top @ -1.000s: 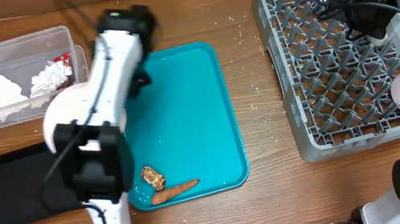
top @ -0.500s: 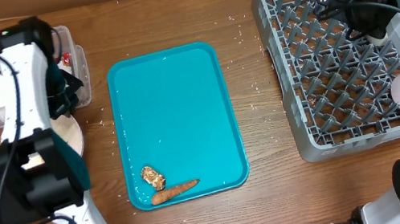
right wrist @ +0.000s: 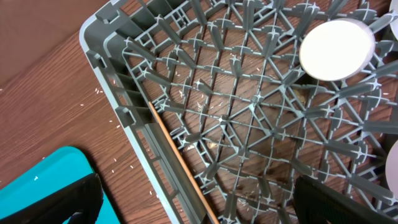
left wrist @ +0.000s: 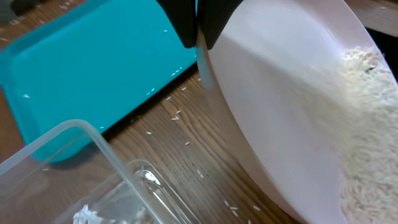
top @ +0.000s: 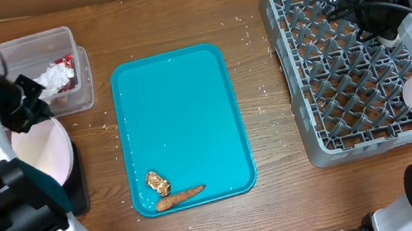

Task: Sort waste into correct bins and load items into the dishwasher
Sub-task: 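Tilt the plate to dump the rice onto the black tray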

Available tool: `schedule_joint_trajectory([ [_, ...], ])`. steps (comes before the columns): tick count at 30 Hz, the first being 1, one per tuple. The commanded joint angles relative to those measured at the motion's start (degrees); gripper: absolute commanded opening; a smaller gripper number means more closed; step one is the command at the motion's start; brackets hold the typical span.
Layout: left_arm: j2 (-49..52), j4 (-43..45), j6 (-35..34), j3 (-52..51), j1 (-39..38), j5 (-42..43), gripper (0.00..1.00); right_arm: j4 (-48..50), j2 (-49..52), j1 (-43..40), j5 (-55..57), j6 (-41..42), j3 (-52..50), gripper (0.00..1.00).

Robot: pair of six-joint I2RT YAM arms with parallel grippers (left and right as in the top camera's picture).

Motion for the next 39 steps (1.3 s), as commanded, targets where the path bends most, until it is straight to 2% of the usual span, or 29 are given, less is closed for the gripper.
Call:
schedule_joint_trajectory([
  [1,-1.46,0.0,4.81,0.74,4.09,8.35,0.04,0.15,-1.49,-0.02,0.55,0.26,-0.09,1.0],
  [7,-1.36,-0.72,8.52,0.74,10.16,19.37,0.04,0.15,-1.51,-0.02,0.57,0.26,-0.09,1.0],
  [14,-1.36,-3.39,10.27,0.48,16.0,21.2,0.04,0.15,-1.51,-0.02,0.55,0.26,-0.09,1.0],
  [16,-1.33,-3.54,11.98,0.13,17.09,23.5,0.04,0.15,-1.51,-0.02,0.55,0.26,-0.09,1.0],
  [17,-1.33,-3.54,13.6,-0.48,17.79,26.51,0.08,0.15,-1.49,-0.02,0.57,0.26,-0.09,1.0],
  [18,-1.33,-3.65,14.73,-0.87,18.16,28.74,0.04,0.15,-1.51,-0.02,0.57,0.26,-0.09,1.0],
  [21,-1.33,-3.23,17.77,-3.08,19.37,34.01,0.04,0.15,-1.51,-0.02,0.57,0.26,-0.09,1.0],
  [24,-1.31,-1.11,18.14,-7.26,20.63,34.73,0.04,0.15,-1.51,-0.02,0.57,0.26,-0.09,1.0],
  [28,-1.31,-0.55,23.71,-13.05,21.73,42.38,0.04,0.15,-1.51,-0.02,0.55,0.26,-0.09,1.0],
  [32,-1.31,-0.59,24.76,-13.6,22.62,43.23,0.04,0.15,-1.49,-0.02,0.57,0.26,-0.09,1.0],
  [39,-1.33,-3.3,27.47,-13.6,24.46,49.79,0.04,0.15,-1.51,-0.02,0.55,0.26,-0.09,1.0],
])
